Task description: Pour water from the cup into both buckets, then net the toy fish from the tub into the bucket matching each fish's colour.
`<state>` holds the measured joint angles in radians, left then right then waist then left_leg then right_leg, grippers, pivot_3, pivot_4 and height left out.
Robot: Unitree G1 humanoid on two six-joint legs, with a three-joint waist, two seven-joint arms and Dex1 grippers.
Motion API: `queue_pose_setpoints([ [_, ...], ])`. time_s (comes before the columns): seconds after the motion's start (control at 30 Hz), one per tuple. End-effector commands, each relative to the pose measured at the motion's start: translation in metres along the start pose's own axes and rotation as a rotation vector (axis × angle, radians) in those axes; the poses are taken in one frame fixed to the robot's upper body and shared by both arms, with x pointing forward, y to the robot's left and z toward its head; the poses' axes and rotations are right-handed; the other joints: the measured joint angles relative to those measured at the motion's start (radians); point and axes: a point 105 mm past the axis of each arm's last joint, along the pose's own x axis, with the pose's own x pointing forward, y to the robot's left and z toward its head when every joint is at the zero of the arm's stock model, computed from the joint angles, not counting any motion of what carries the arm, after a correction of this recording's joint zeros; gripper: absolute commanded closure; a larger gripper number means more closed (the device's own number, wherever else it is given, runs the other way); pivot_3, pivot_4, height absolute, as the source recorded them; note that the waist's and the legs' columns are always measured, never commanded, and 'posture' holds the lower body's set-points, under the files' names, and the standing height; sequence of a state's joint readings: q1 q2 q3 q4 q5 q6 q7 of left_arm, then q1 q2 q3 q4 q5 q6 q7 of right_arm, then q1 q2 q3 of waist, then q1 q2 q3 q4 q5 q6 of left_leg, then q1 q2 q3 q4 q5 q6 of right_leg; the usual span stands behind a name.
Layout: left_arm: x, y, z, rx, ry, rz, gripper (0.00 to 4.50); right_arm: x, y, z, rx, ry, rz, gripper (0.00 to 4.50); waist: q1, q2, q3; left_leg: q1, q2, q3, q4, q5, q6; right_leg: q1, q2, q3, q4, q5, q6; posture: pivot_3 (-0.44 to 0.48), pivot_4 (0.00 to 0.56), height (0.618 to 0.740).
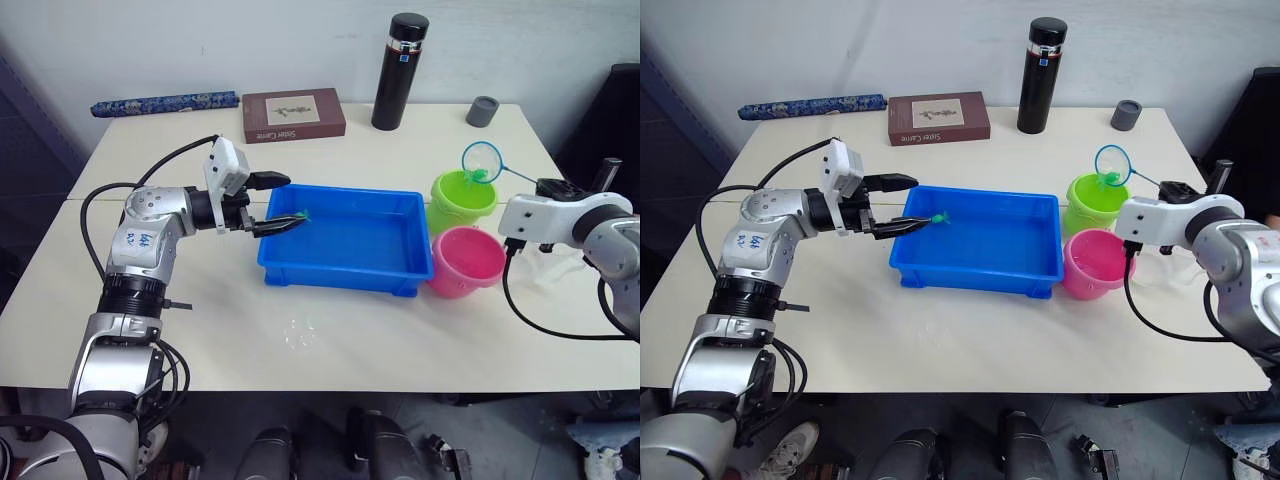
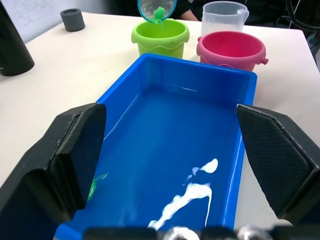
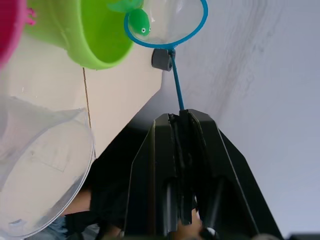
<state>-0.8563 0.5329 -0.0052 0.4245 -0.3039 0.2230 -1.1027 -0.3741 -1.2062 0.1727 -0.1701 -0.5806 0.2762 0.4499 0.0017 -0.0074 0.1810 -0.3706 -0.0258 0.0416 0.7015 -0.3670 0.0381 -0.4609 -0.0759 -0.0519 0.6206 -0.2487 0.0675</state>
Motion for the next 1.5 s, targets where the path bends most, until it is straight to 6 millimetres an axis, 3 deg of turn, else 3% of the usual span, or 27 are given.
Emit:
queue_pose_setpoints([
  [0.03,-0.006,0.002,0.014,0.045,-0.027,0.015,0.04,-0.006,-0.010,-0.005,-0.129,0.018,-0.065,4.50,0.000,0.000,0.000,0.000,0.000,0.000,0.000,0.000,0.000,0.000,0.000,0.000,0.000,0.000,0.000,0.000,0.150,0.740],
  [0.33,-0.004,0.001,0.013,0.039,-0.027,0.012,0.04,-0.016,-0.011,0.005,-0.266,0.020,-0.184,4.50,0.001,0.000,0.000,0.000,0.000,0.000,0.001,0.000,-0.001,0.000,0.000,0.000,0.001,0.000,0.000,0.000,0.150,0.740],
  [0.47,-0.003,0.001,0.013,0.036,-0.030,0.009,0.04,-0.019,-0.018,0.005,-0.296,0.042,-0.239,4.50,-0.001,0.000,0.000,0.001,0.000,0.001,0.001,0.001,-0.001,0.000,0.001,0.001,0.002,0.000,0.000,0.000,0.150,0.740],
  [0.73,-0.001,0.000,0.012,0.034,-0.036,0.006,0.04,-0.025,-0.013,0.003,-0.374,0.097,-0.302,4.50,0.000,0.000,0.000,0.001,0.000,0.001,0.002,0.001,-0.001,0.000,0.001,0.001,0.003,0.000,0.000,0.000,0.150,0.740],
  [1.07,-0.002,-0.001,0.013,0.035,-0.041,0.011,0.04,-0.018,0.002,0.010,-0.469,0.101,-0.341,4.50,-0.001,0.000,0.000,0.001,0.000,0.001,0.003,0.001,-0.001,0.000,0.001,0.002,0.004,0.000,0.000,0.000,0.150,0.740],
  [1.5,-0.004,-0.001,0.014,0.037,-0.038,0.020,0.04,-0.013,0.003,0.009,-0.535,0.121,-0.363,4.50,-0.002,0.000,0.000,0.002,0.000,0.002,0.003,0.001,-0.001,0.000,0.002,0.002,0.005,0.000,0.000,0.000,0.150,0.740],
])
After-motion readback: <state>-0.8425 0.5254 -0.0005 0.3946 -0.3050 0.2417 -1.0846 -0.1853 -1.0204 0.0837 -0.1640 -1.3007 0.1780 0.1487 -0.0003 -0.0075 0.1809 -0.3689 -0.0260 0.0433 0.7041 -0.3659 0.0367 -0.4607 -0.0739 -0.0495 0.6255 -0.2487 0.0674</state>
